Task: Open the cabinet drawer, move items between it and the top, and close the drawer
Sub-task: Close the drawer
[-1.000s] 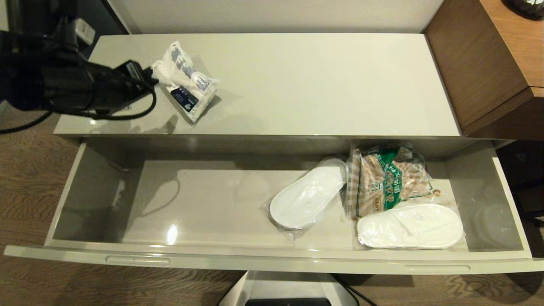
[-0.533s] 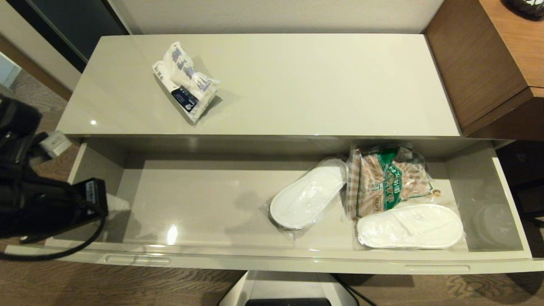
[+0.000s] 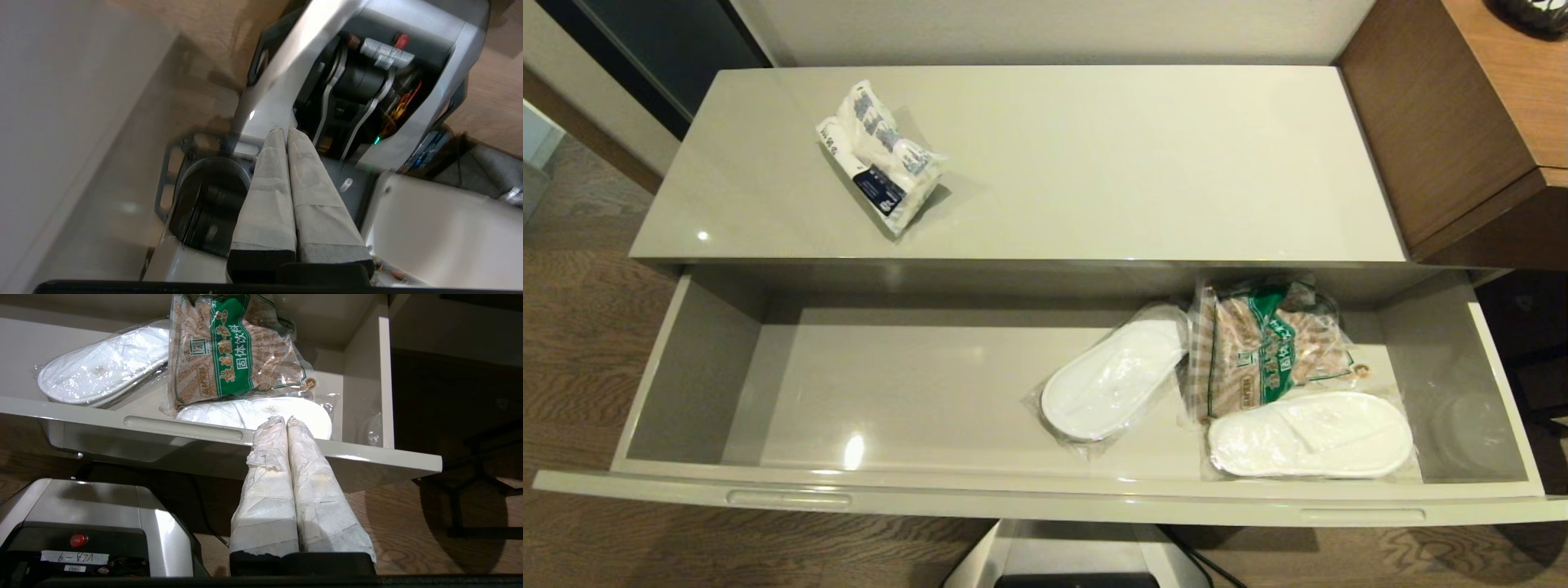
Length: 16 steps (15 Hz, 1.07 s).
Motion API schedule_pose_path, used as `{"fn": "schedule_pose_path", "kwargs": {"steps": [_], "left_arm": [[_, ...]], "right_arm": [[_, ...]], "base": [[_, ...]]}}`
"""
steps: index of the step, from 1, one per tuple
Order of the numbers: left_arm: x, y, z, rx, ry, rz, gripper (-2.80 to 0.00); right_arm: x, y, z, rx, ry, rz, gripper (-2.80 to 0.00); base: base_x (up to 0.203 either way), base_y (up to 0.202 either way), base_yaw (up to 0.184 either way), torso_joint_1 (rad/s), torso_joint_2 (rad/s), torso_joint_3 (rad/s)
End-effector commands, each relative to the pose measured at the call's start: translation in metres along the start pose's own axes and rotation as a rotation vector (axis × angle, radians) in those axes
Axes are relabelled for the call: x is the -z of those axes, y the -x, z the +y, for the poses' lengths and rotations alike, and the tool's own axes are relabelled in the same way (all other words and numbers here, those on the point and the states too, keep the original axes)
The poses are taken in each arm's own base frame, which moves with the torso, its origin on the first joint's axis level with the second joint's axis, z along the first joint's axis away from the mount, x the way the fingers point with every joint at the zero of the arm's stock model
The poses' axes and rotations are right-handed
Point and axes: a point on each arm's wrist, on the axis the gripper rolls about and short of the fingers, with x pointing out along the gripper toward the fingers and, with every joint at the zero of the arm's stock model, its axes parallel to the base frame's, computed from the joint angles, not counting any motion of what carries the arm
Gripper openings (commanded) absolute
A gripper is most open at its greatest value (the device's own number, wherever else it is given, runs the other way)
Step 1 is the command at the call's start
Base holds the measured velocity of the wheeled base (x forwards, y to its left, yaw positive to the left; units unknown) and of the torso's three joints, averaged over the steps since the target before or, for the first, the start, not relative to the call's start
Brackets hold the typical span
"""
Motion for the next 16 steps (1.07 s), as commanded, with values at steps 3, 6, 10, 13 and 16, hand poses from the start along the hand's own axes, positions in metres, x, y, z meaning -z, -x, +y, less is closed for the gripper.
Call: {"fn": "schedule_pose_path", "kwargs": {"steps": [3, 6, 10, 13, 16], "left_arm": [[0.024, 0.000, 0.012, 0.022, 0.001, -0.031, -2.80], [0.042, 0.000, 0.020, 0.051, -0.025, -0.074, -2.80], [0.037, -0.011, 0.016, 0.080, -0.036, -0.068, -2.80], [0.027, -0.065, 0.008, 0.098, -0.030, 0.000, -2.80], [0.009, -0.094, -0.002, 0.107, -0.017, 0.042, -2.80]], "right_arm": [[0.000, 0.001, 0.000, 0.001, 0.001, -0.011, -2.80], [0.000, 0.001, 0.000, 0.001, 0.001, -0.011, -2.80], [0.000, 0.001, 0.000, 0.001, 0.001, -0.011, -2.80], [0.000, 0.001, 0.000, 0.001, 0.001, -0.011, -2.80], [0.000, 0.001, 0.000, 0.001, 0.001, -0.011, -2.80]], "base": [[0.000, 0.000, 0.000, 0.000, 0.00, 0.000], [0.000, 0.000, 0.000, 0.000, 0.00, 0.000], [0.000, 0.000, 0.000, 0.000, 0.00, 0.000], [0.000, 0.000, 0.000, 0.000, 0.00, 0.000], [0.000, 0.000, 0.000, 0.000, 0.00, 0.000]]}}
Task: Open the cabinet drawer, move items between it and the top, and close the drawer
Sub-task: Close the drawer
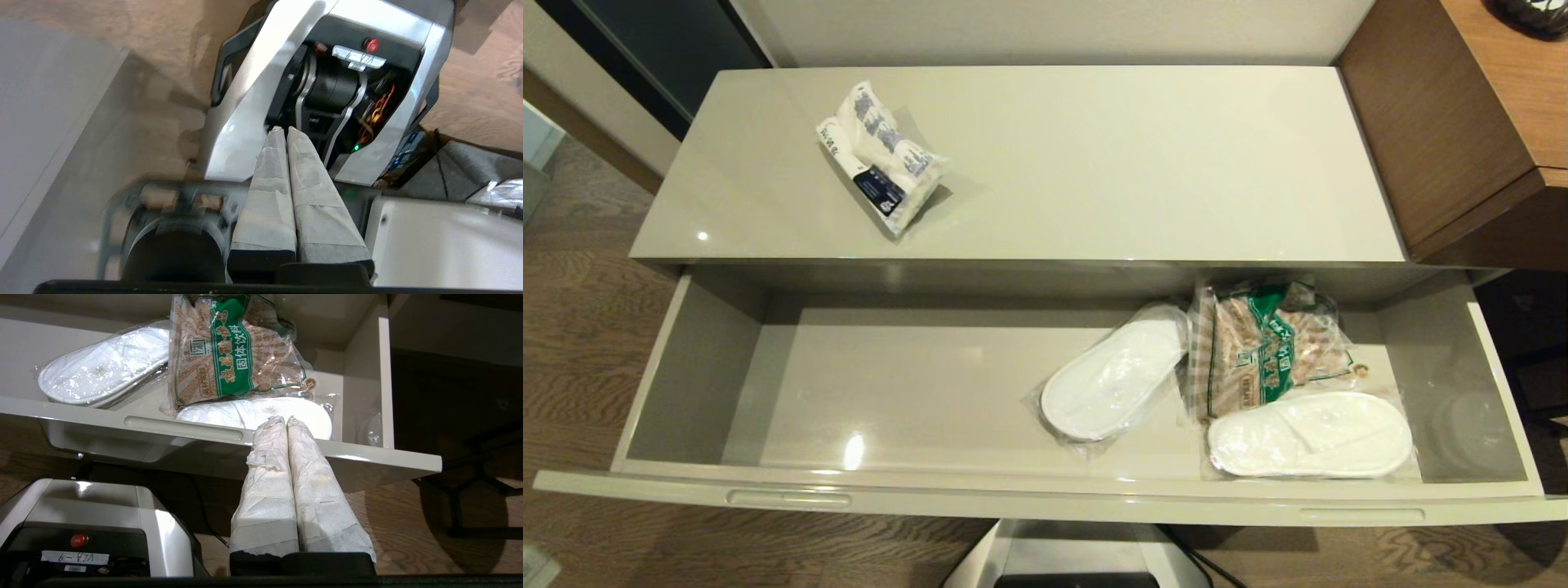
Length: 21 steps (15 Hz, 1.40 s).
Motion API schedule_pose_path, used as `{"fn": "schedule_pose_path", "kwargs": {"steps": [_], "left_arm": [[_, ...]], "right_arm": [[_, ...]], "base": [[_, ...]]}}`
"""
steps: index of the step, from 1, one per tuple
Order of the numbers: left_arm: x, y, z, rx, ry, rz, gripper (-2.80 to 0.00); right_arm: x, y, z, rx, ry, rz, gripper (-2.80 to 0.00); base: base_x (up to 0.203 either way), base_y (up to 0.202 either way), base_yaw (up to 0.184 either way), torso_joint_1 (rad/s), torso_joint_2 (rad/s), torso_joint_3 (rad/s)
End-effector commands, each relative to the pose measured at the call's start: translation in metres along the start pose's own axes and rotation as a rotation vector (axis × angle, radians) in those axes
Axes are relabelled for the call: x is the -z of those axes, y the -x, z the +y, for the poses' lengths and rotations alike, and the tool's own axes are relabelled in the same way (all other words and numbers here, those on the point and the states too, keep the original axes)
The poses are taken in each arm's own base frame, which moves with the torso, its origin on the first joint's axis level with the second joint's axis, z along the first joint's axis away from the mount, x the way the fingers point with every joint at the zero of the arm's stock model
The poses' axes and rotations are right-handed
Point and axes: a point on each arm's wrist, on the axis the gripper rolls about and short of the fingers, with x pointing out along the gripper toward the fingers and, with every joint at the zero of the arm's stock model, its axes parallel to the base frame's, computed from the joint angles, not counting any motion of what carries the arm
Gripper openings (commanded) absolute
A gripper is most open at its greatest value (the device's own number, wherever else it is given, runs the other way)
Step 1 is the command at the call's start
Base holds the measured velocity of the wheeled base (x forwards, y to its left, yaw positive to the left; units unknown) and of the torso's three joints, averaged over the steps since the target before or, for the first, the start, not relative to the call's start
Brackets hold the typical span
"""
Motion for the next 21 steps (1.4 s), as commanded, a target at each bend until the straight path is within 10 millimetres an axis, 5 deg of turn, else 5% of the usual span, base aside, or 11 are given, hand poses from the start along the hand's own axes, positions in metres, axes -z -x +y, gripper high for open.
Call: {"fn": "schedule_pose_path", "kwargs": {"steps": [1, 9, 14, 19, 21], "left_arm": [[-0.009, -0.028, -0.001, -0.052, 0.020, 0.122, -2.80], [-0.046, -0.132, -0.011, -0.219, 0.289, 0.175, -2.80], [-0.049, -0.135, -0.012, -0.227, 0.311, 0.150, -2.80], [-0.146, -0.118, -0.034, -0.184, 0.434, -0.147, -2.80], [-0.161, -0.101, -0.033, -0.197, 0.468, -0.186, -2.80]], "right_arm": [[0.001, 0.001, 0.000, 0.001, 0.002, -0.010, -2.80], [0.001, 0.001, 0.000, 0.001, 0.002, -0.010, -2.80], [0.001, 0.001, 0.000, 0.001, 0.002, -0.012, -2.80], [0.001, 0.001, 0.000, 0.001, 0.002, -0.010, -2.80], [0.001, 0.001, 0.000, 0.001, 0.002, -0.009, -2.80]], "base": [[0.000, 0.000, 0.000, 0.000, 0.00, 0.000], [0.000, 0.000, 0.000, 0.000, 0.00, 0.000], [0.000, 0.000, 0.000, 0.000, 0.00, 0.000], [0.000, 0.000, 0.000, 0.000, 0.00, 0.000], [0.000, 0.000, 0.000, 0.000, 0.00, 0.000]]}}
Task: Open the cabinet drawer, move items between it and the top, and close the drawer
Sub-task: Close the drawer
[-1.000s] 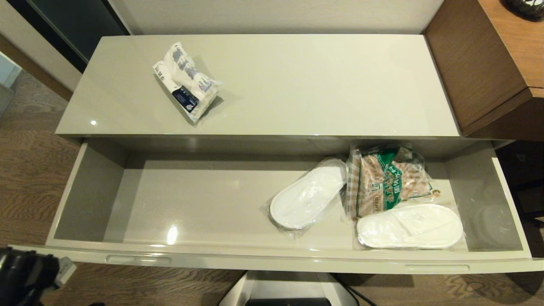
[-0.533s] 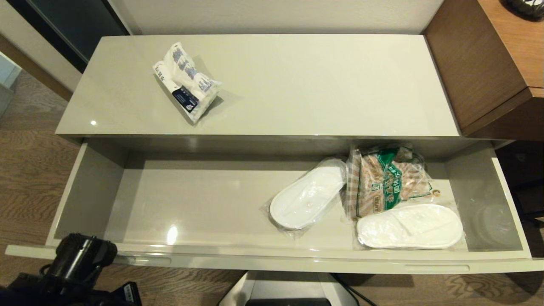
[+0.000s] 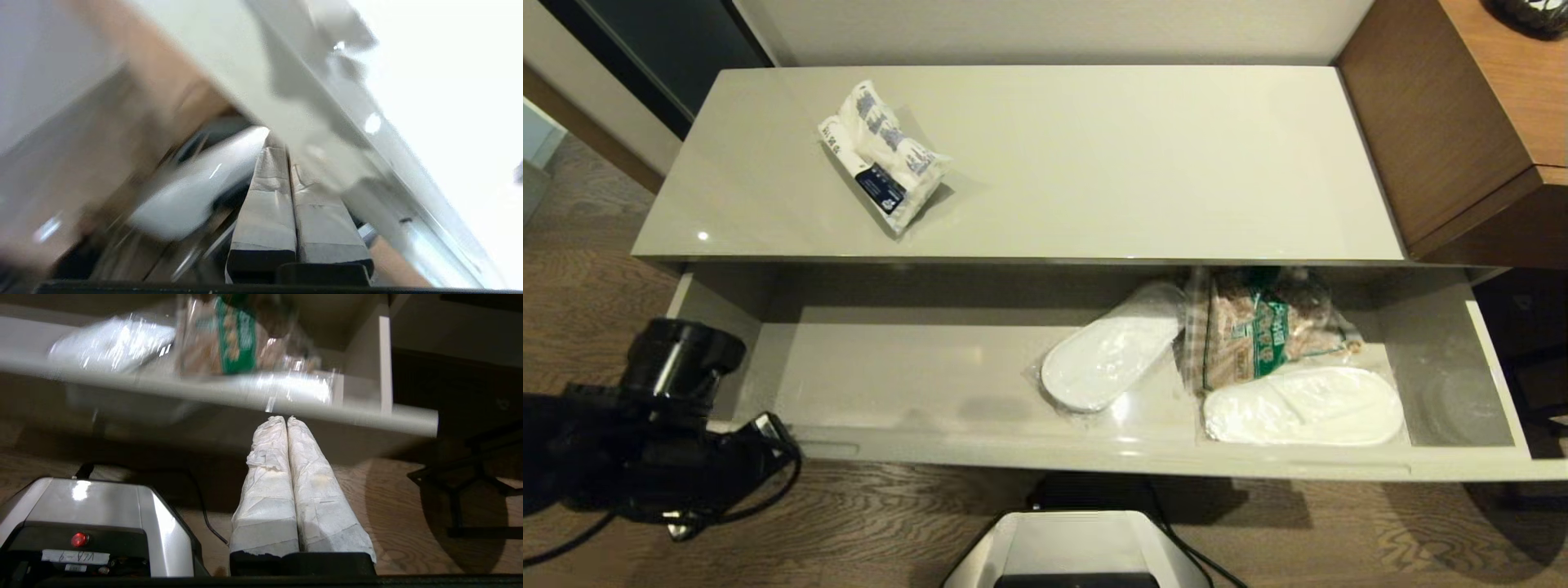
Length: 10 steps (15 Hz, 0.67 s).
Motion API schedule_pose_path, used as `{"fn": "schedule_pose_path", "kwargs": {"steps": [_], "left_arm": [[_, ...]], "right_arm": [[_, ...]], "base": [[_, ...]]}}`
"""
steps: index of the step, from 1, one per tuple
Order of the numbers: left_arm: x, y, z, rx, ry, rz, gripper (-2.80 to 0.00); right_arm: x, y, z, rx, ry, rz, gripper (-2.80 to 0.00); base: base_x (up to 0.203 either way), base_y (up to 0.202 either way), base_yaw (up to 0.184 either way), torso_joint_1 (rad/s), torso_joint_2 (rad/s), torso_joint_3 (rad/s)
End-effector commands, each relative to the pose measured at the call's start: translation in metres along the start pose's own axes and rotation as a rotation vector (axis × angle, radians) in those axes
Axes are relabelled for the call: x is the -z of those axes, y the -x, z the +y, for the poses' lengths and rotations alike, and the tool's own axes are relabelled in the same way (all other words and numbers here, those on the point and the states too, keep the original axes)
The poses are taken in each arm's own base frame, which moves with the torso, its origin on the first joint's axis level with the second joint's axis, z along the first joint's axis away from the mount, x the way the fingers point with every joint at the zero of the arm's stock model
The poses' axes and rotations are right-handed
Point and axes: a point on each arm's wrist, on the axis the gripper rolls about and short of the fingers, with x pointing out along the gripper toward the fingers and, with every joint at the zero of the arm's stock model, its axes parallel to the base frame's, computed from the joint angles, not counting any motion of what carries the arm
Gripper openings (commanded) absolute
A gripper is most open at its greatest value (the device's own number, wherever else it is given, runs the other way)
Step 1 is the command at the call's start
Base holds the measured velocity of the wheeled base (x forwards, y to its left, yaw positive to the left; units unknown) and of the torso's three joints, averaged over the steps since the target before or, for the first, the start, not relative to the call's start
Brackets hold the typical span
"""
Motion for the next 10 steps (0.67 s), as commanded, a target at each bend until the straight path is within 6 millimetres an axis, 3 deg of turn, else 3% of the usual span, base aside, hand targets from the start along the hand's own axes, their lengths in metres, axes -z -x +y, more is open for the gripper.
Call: {"fn": "schedule_pose_path", "kwargs": {"steps": [1, 10], "left_arm": [[-0.015, 0.015, -0.006, 0.027, 0.030, -0.048, -2.80], [-0.023, 0.025, -0.012, 0.040, 0.033, -0.055, -2.80]], "right_arm": [[0.000, 0.001, 0.000, 0.001, 0.002, -0.012, -2.80], [0.000, 0.001, 0.000, 0.001, 0.002, -0.012, -2.80]], "base": [[0.000, 0.000, 0.000, 0.000, 0.00, 0.000], [0.000, 0.000, 0.000, 0.000, 0.00, 0.000]]}}
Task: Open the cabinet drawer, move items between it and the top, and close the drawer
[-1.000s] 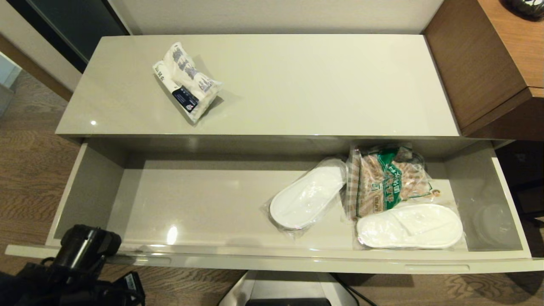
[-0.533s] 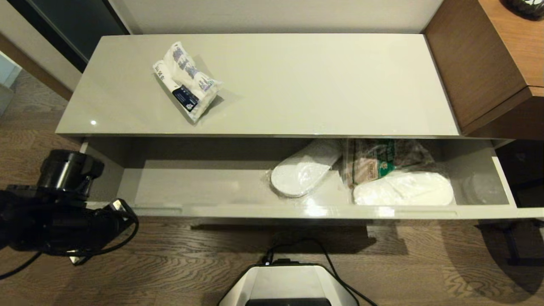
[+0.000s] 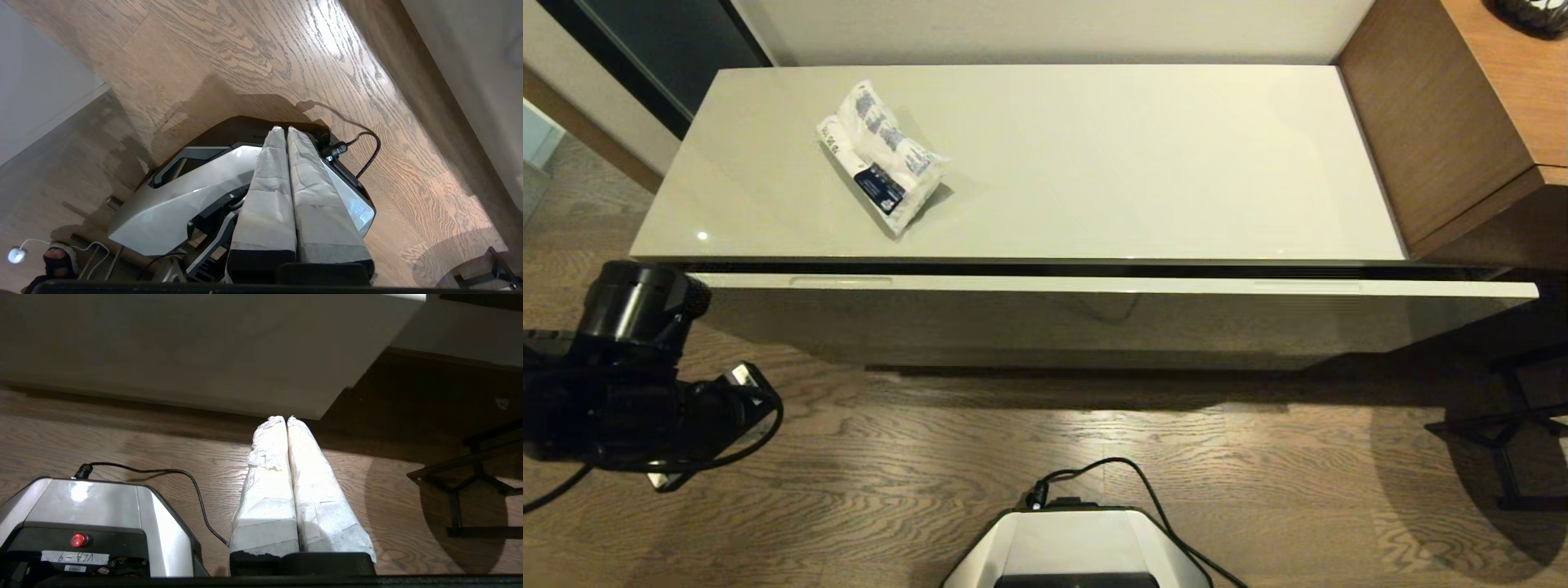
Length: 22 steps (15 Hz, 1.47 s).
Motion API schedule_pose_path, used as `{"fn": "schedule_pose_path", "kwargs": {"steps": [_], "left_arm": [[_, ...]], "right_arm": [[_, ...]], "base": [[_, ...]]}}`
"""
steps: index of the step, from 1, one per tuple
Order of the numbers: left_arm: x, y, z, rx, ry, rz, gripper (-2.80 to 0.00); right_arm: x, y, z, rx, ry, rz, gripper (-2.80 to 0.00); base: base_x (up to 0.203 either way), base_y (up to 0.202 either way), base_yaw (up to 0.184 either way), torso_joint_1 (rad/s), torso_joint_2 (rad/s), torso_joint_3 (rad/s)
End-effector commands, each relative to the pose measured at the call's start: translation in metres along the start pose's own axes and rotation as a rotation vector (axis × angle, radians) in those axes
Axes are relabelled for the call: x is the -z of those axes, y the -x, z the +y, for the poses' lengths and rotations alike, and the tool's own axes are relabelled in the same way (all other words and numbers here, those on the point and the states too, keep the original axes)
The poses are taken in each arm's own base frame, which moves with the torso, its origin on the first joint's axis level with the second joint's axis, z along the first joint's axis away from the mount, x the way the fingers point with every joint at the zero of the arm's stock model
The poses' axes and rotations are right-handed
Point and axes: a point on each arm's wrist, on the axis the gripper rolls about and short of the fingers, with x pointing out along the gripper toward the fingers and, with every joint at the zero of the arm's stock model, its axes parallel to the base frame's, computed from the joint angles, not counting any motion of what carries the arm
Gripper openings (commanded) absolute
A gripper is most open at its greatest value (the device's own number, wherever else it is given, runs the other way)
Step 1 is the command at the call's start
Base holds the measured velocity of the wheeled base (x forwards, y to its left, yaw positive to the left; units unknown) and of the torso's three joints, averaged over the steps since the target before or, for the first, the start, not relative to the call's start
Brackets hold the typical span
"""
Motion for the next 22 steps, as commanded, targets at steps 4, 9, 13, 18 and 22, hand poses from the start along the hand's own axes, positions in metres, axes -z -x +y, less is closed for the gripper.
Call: {"fn": "schedule_pose_path", "kwargs": {"steps": [4, 9, 13, 18, 22], "left_arm": [[0.001, 0.017, 0.003, 0.012, 0.001, -0.006, -2.80], [0.018, 0.104, 0.034, 0.114, -0.104, -0.050, -2.80], [0.050, 0.167, 0.080, 0.166, -0.288, -0.065, -2.80], [0.112, 0.225, 0.156, 0.171, -0.531, -0.128, -2.80], [0.136, 0.211, 0.175, 0.139, -0.627, -0.124, -2.80]], "right_arm": [[0.001, 0.001, 0.000, 0.001, 0.000, -0.010, -2.80], [0.001, 0.001, 0.000, 0.001, 0.001, -0.009, -2.80], [0.001, 0.001, 0.000, 0.001, 0.001, -0.010, -2.80], [0.001, 0.001, 0.000, 0.001, 0.001, -0.010, -2.80], [0.001, 0.001, 0.000, 0.001, 0.001, -0.010, -2.80]], "base": [[0.000, 0.000, 0.000, 0.000, 0.00, 0.000], [0.000, 0.000, 0.000, 0.000, 0.00, 0.000], [0.000, 0.000, 0.000, 0.000, 0.00, 0.000], [0.000, 0.000, 0.000, 0.000, 0.00, 0.000], [0.000, 0.000, 0.000, 0.000, 0.00, 0.000]]}}
